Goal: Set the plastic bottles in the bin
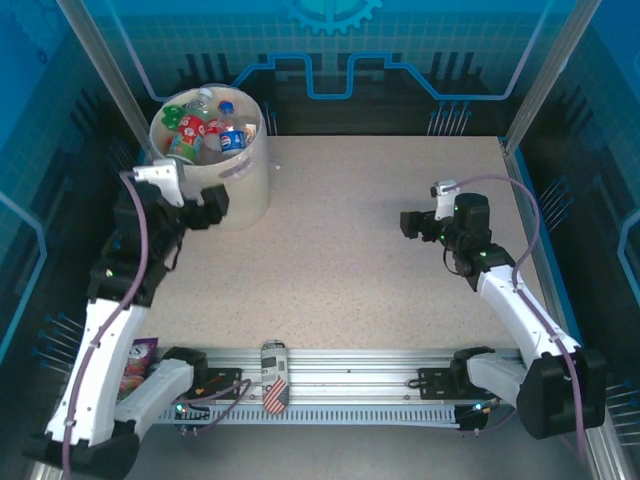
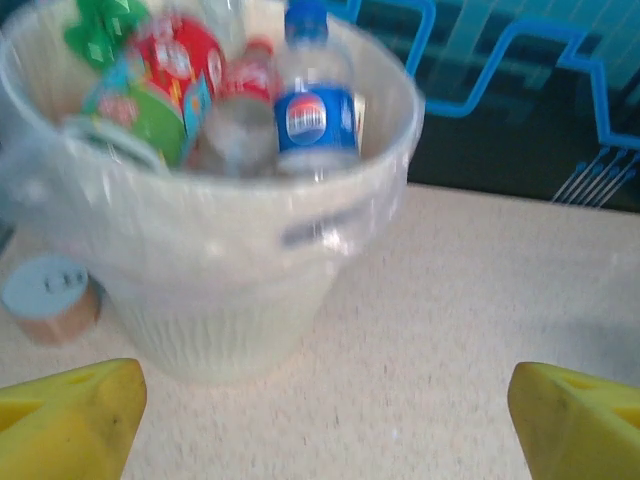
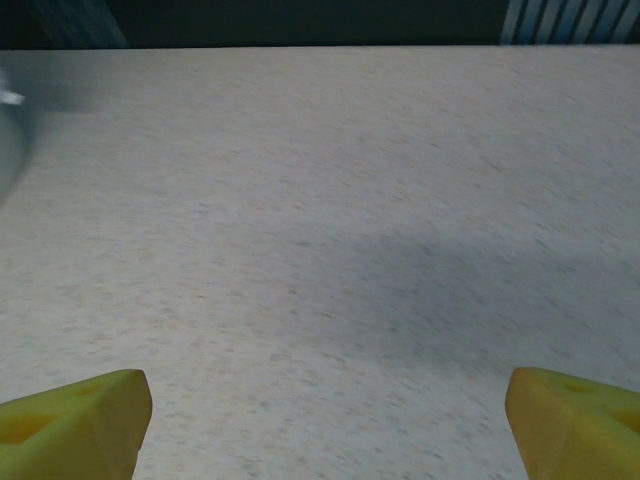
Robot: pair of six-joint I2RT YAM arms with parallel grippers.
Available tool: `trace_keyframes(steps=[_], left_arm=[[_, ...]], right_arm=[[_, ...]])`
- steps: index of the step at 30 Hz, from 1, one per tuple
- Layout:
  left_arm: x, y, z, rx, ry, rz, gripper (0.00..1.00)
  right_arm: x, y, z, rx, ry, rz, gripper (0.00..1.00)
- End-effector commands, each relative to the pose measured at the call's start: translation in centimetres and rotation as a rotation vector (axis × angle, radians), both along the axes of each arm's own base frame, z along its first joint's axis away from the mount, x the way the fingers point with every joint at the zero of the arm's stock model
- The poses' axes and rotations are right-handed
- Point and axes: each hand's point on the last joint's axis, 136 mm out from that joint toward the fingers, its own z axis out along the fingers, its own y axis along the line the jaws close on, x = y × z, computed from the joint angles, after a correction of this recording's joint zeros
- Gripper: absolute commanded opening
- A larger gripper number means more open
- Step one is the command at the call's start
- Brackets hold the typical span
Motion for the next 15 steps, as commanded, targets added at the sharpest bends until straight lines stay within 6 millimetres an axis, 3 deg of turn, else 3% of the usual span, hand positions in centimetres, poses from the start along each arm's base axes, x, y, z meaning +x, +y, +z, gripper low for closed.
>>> trace_keyframes(steps=[1,4,10,13,15], left_arm=[[0.5,1.4,-4.5,0.004,0.017,0.117,0.98],[1.2,2.2,-8.7,0.017,-0.012,0.169,0.99],[3.2,3.4,-14.3,0.086,-0.049,0.239,0.99],[4.2,4.0,-16.0,0.131,0.013,0.259,0.99],[4.9,4.0,-16.1,0.179,0.010,0.236,0.99]], right_arm=[[0.5,-2.3,-2.0,-0.011,0.003,-0.104,0.94],[1.0,-3.4,-4.0,-0.041,0.000,-0.145,0.95],[1.7,-4.4,-6.9,-0.121,-0.027,-0.169,0.97],[2.0,-4.6,-7.5,-0.132,-0.048,-0.173,0.99],[2.1,-4.7,-7.7,-0.139,-0.045,-0.176,1.00]])
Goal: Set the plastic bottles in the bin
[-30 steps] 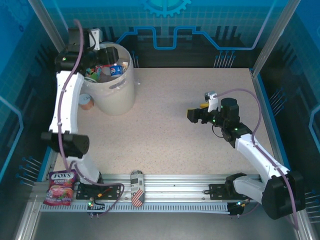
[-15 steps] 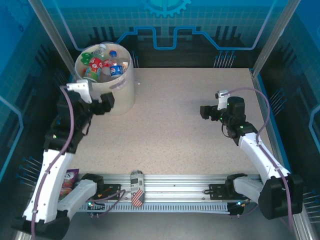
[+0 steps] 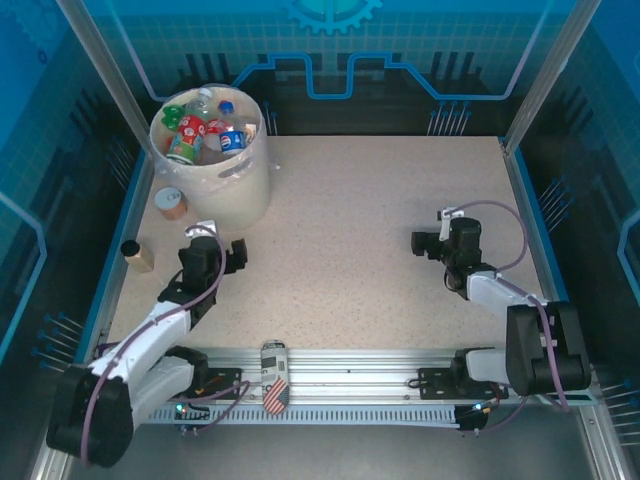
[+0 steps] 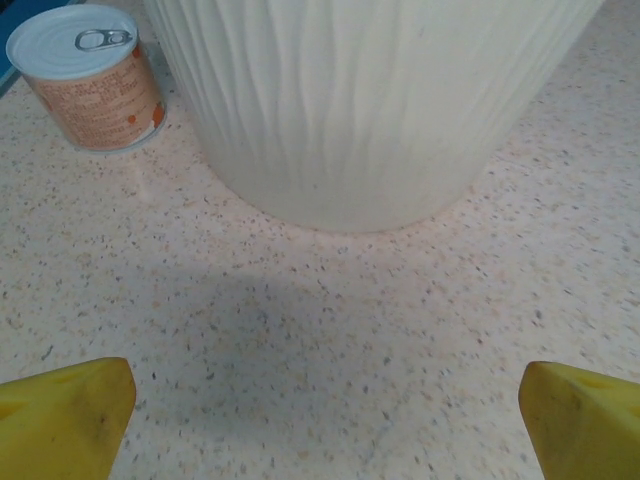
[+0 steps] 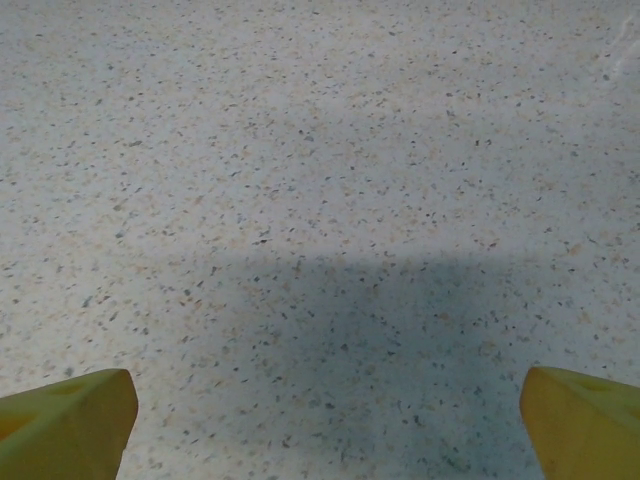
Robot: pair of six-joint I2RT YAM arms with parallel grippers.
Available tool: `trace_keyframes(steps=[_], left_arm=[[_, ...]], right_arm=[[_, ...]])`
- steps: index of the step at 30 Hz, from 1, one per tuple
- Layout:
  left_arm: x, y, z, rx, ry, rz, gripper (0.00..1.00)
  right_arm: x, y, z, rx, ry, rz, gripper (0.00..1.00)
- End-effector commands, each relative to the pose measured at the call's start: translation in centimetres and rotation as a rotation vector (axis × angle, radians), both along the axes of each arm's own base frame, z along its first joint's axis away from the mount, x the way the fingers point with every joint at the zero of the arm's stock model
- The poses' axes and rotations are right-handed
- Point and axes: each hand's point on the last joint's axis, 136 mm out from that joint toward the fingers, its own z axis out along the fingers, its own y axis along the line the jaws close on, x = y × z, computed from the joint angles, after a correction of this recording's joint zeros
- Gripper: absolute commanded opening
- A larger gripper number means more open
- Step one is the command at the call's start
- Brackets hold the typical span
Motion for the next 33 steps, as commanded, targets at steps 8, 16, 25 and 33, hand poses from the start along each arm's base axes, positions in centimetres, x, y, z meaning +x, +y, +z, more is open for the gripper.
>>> trace_keyframes(steps=[8,16,25,33], left_arm=[[4.3,0.9,0.6,0.059,-0.168,-0.023,0.99],[7.1,0.6,0.0,0.077,-0.186,-0.070,0.99],[8.0,1.0,-1.8,0.059,-0.212,-0.091,0.99],[8.4,1.1,-2.4,0.046,-0.212,-0.103,0.99]], right_arm=[[2.4,-1.1,2.8,-0.060,-0.192,-0.026,1.00],[3.7,-0.5,2.1,-0.060,-0.279,-0.004,1.00],[3.6,0.7,1.4,-0.087,-0.296,0.046,1.00],[3.0,0.5,1.7,-0.068,-0.335,0.048,1.00]])
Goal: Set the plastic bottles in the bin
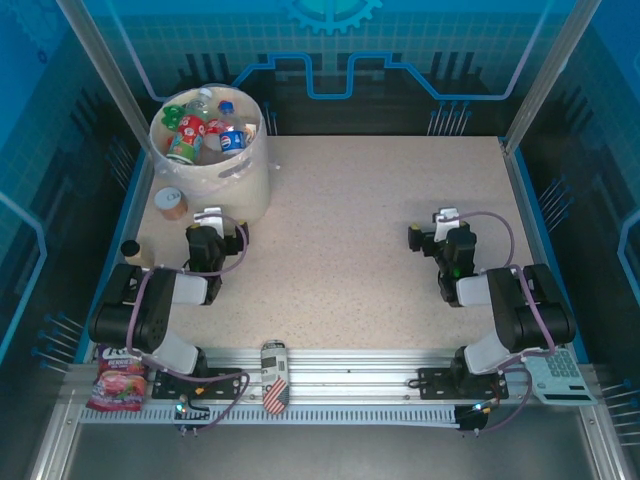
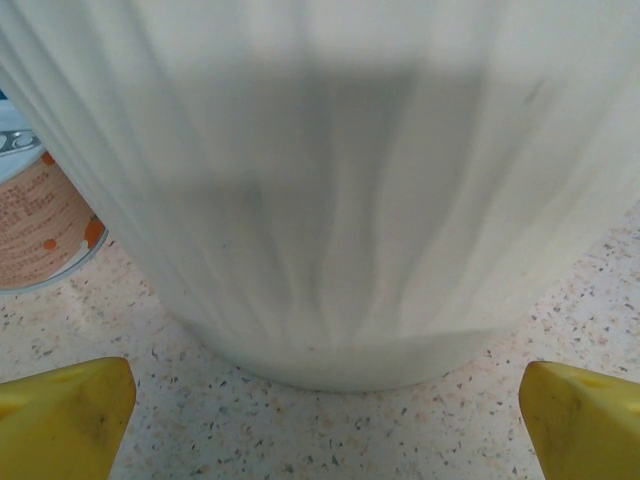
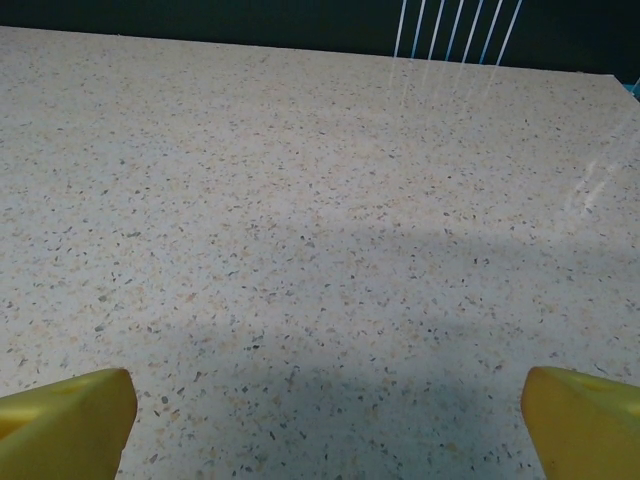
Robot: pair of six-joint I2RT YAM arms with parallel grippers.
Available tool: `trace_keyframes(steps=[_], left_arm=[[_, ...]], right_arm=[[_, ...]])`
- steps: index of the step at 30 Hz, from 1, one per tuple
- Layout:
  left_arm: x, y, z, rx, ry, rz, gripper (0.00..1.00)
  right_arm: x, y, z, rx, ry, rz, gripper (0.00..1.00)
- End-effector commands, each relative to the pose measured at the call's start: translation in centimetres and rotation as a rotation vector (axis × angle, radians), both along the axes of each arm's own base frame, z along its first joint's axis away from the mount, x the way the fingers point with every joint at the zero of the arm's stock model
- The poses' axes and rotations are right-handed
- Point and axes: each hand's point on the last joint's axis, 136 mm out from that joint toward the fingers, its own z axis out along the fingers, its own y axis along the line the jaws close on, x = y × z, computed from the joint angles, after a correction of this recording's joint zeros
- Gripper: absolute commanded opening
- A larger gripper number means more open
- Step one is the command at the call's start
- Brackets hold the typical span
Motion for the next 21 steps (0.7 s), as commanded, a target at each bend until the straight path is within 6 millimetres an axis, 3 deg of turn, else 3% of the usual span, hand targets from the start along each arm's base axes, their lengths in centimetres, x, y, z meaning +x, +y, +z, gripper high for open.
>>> trace_keyframes(steps=[1,14,21], left_arm=[[0.5,-0.2,1.0,-0.014,-0.048,-0.020,0.99],[0.5,-0.2,0.9,-0.017,-0.046,-0.020,0.99],[0.5,-0.1,1.0,-0.017,-0.046,-0.020,0.99]], right_arm=[[0.3,0.1,1.6,0.005,-0.073,0.012,1.00],[0.3,0.6,1.5,0.028,-0.067,0.072,1.00],[0.8,-0.4,1.4,0.015,-0.044,-0.014,1.00]])
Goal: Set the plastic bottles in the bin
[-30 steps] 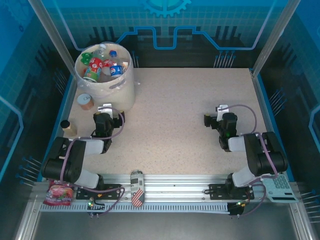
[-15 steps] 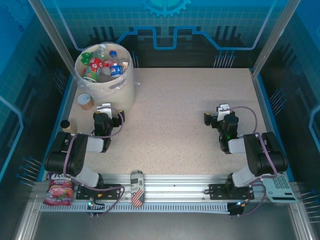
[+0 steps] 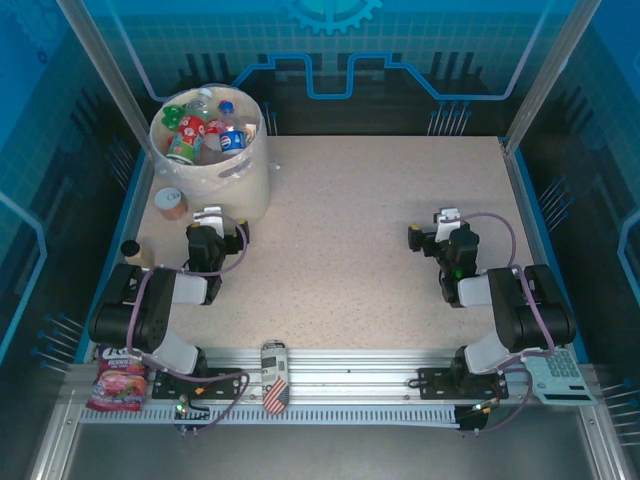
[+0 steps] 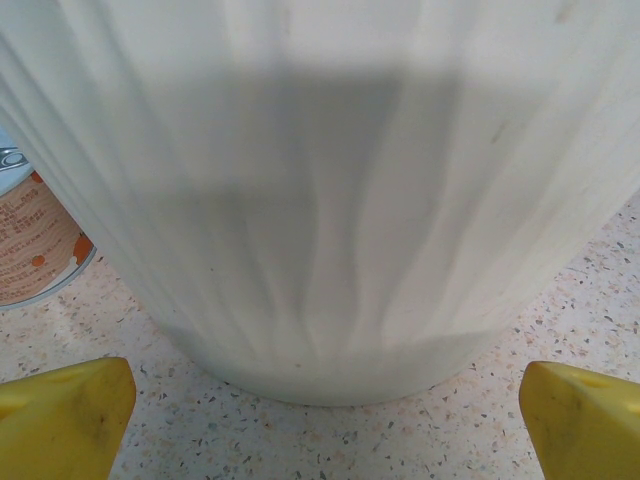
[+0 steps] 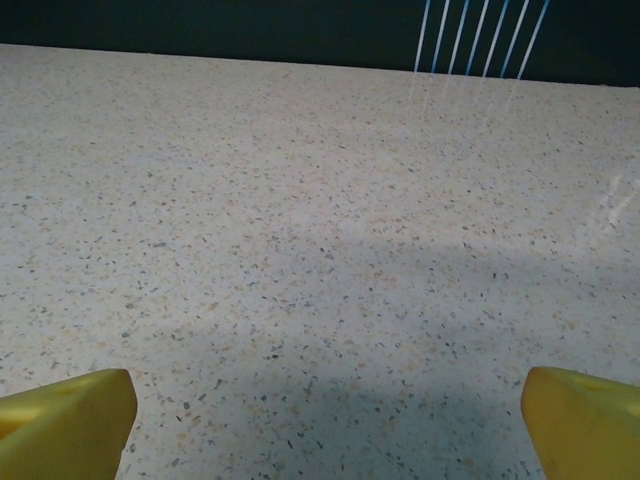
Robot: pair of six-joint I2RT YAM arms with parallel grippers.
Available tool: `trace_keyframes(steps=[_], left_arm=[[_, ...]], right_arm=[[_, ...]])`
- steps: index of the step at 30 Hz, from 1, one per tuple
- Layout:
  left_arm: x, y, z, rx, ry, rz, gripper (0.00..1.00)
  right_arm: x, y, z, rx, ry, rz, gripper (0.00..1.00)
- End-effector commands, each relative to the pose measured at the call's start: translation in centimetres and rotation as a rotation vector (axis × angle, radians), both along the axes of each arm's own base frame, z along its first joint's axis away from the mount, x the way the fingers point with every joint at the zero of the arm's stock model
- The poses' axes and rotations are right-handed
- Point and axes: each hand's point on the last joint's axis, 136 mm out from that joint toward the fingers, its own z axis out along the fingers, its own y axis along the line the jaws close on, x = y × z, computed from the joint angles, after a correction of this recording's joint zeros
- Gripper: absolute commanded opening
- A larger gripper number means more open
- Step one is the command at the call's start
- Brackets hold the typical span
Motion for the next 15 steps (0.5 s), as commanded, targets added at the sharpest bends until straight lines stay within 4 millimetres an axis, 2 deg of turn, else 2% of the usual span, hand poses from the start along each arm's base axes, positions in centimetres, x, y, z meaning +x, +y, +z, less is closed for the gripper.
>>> trace_keyframes(steps=[1,15], left_arm=[[0.36,-0.07,0.70,-0.012,-0.034,-0.012,0.99],[0.40,-0.09,0.73,-0.012,-0.034,-0.012,0.99]], right_arm=[[0.67,-0.53,1.01,-0.004,-0.026,-0.042,1.00],[0.83,-0.26,0.98,-0.017,-0.019,-0.033,1.00]])
